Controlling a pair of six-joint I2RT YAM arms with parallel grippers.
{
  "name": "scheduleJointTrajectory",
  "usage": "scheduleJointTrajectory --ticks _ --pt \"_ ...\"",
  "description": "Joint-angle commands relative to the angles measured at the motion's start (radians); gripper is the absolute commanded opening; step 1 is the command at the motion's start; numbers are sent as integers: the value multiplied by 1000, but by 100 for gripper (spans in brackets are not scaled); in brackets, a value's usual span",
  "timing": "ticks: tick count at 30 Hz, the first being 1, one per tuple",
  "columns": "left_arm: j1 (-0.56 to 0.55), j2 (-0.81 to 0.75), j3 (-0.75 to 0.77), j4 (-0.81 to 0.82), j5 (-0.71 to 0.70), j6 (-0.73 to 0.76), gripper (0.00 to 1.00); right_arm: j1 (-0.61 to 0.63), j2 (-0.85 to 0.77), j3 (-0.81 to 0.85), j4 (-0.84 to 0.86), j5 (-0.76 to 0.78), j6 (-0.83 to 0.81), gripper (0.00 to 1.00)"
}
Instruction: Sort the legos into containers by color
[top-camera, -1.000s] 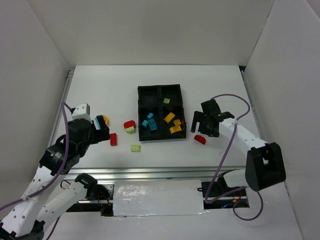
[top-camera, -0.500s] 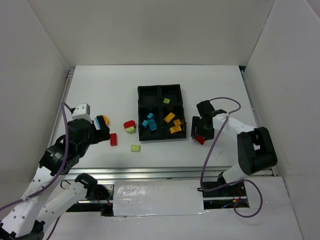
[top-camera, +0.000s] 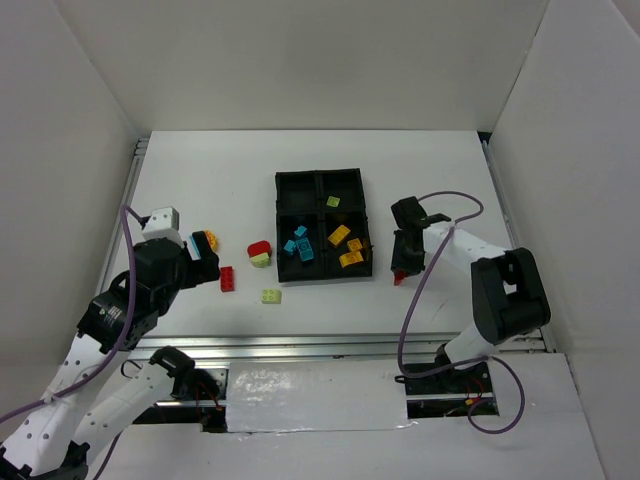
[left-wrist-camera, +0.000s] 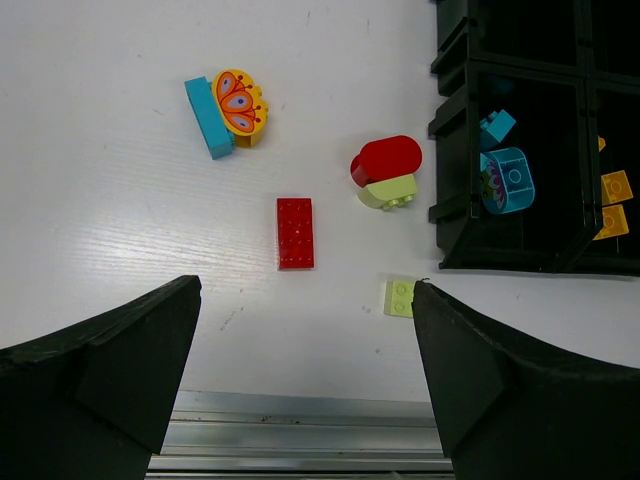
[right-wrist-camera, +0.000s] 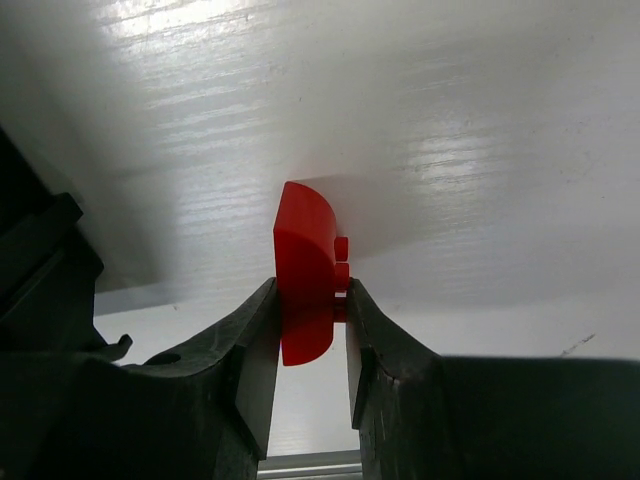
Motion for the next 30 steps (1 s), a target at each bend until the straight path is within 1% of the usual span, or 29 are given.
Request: scheduleJointTrajectory --ticks 1,2,5,9,14,16,17,19,20,22,23,24,26,30 --pt "-1 -7 -1 45 1 26 99 3 23 30 -30 63 27 4" --pt "0 -5 -1 45 1 25 99 5 21 30 -28 69 32 0" --pt "0 -7 -1 43 -3 23 100 5 -11 30 -28 84 42 0" --pt "-1 -2 -1 36 -25 14 100 0 -99 41 -28 106 59 0" --pt "-1 13 6 13 -75 -23 99 3 -179 125 -64 150 98 0" --pt "0 2 8 -6 -103 -40 99 2 -227 154 -48 117 104 0" --pt "-1 -2 5 -4 -111 -41 99 2 -242 164 -39 65 105 0" --pt "-1 -7 0 3 -124 -46 99 3 -284 187 -6 8 125 0" --pt "0 -4 2 -1 -131 -50 99 3 -307 185 46 -71 128 0" --pt "0 11 8 -18 -157 -66 99 3 -319 168 109 -121 166 0" --pt "-1 15 11 -21 -167 -69 100 3 -315 167 173 -161 177 0" --pt "0 18 13 -23 -180 -75 99 5 -307 170 201 -210 187 0" --pt "-1 27 13 -29 -183 -80 99 11 -269 193 246 -219 208 0" --pt "-1 33 5 -11 -180 -70 99 29 -198 282 289 -184 222 0"
